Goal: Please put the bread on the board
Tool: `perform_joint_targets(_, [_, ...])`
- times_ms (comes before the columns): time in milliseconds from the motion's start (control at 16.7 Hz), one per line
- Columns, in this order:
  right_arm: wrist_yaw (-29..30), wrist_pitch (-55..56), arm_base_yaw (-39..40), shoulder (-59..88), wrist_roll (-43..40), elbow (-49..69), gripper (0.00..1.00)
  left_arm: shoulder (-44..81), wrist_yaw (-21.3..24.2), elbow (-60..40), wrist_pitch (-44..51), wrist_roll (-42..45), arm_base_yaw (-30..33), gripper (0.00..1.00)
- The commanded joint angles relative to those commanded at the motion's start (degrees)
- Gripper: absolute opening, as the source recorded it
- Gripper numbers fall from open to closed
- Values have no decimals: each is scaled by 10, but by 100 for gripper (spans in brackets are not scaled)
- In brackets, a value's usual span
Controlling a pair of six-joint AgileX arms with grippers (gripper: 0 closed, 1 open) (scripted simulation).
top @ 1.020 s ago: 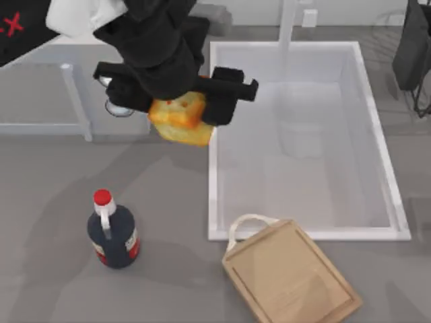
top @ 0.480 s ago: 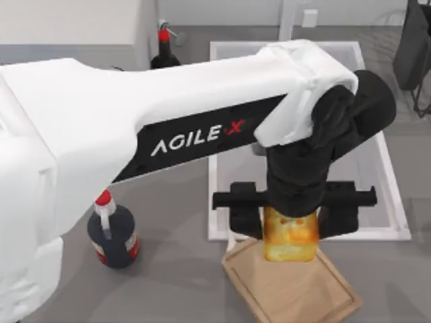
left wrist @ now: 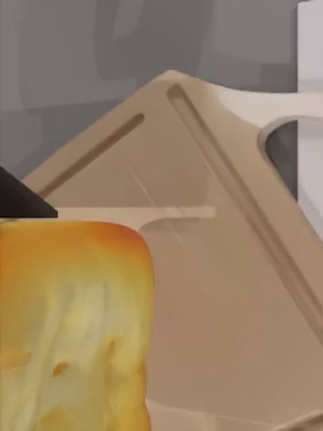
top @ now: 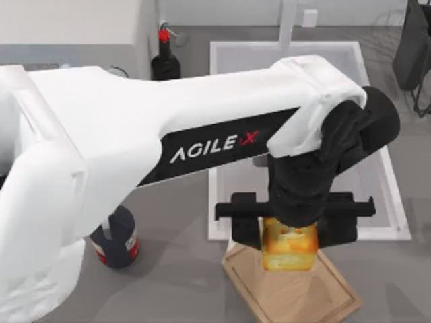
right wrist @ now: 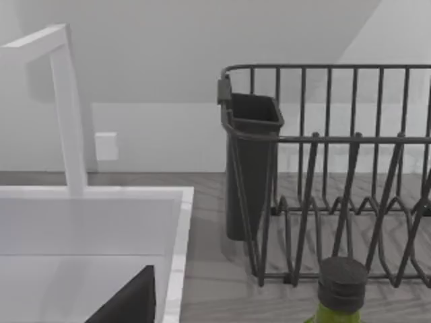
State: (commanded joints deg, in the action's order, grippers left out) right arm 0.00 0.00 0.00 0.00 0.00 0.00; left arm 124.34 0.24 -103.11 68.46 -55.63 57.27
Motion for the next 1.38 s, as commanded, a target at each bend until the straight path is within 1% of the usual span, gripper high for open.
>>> perform_joint_targets(240, [0,0,0,0,0,0,100,4,0,10,-12,0,0,0])
perform_joint_targets(840, [0,0,0,0,0,0,100,16,0,60,-84,0,2,0])
perform_joint_targets(1200, [0,0,0,0,0,0,100,23,-1,68,-90,-1,2,0])
perform_joint_targets(1380, [0,0,0,0,0,0,100,23,-1,68,-90,-1,2,23])
